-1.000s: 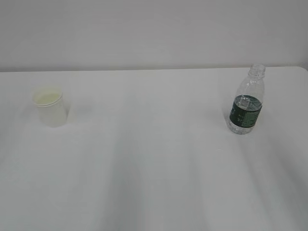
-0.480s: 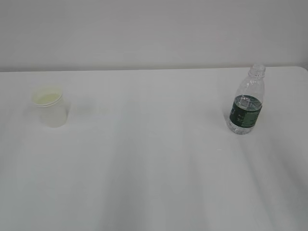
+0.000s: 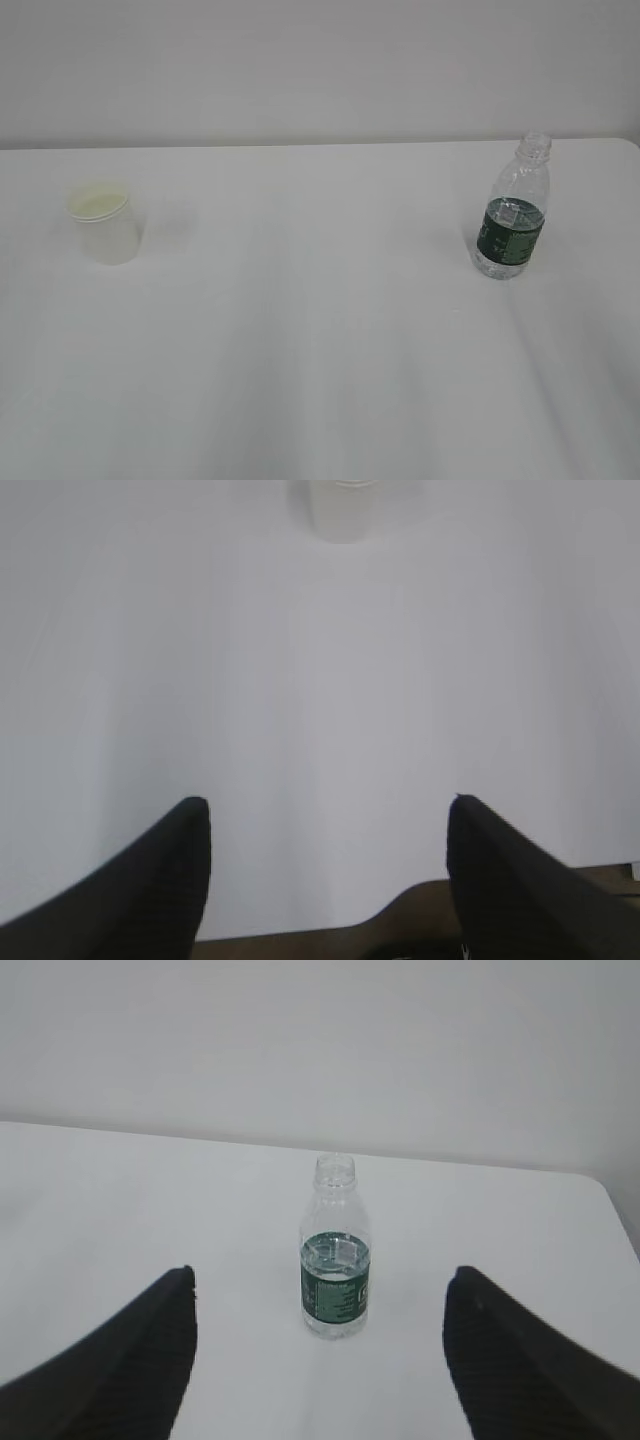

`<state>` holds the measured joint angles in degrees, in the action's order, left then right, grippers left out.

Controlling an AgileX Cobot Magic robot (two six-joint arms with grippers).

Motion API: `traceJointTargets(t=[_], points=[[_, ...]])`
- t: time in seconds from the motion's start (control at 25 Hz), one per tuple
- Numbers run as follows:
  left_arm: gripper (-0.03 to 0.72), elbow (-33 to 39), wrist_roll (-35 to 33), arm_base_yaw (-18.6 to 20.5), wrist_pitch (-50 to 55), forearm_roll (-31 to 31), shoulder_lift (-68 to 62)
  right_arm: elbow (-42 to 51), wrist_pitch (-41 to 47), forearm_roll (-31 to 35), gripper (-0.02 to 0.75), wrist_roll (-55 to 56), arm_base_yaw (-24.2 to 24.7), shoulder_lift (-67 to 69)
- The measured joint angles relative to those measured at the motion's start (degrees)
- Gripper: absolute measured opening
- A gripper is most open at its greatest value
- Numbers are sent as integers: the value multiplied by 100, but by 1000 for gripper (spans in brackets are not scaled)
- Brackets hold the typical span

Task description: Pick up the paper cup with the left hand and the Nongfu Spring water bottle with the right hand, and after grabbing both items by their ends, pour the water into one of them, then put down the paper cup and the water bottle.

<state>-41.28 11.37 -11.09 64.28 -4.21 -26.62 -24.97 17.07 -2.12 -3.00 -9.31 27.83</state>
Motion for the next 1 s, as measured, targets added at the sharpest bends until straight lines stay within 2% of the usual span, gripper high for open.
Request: traceJointTargets(t=[0.36,0.68,1.0], points=[[519,47,-13,0,394,128,19,-308,1454,0,574,0,0,-572],[505,616,-17,0,405,154,19,-330,2737,0,574,0,0,-888],[505,679,-26,0,246,188,19,-333,3780,0,574,0,0,-1218]])
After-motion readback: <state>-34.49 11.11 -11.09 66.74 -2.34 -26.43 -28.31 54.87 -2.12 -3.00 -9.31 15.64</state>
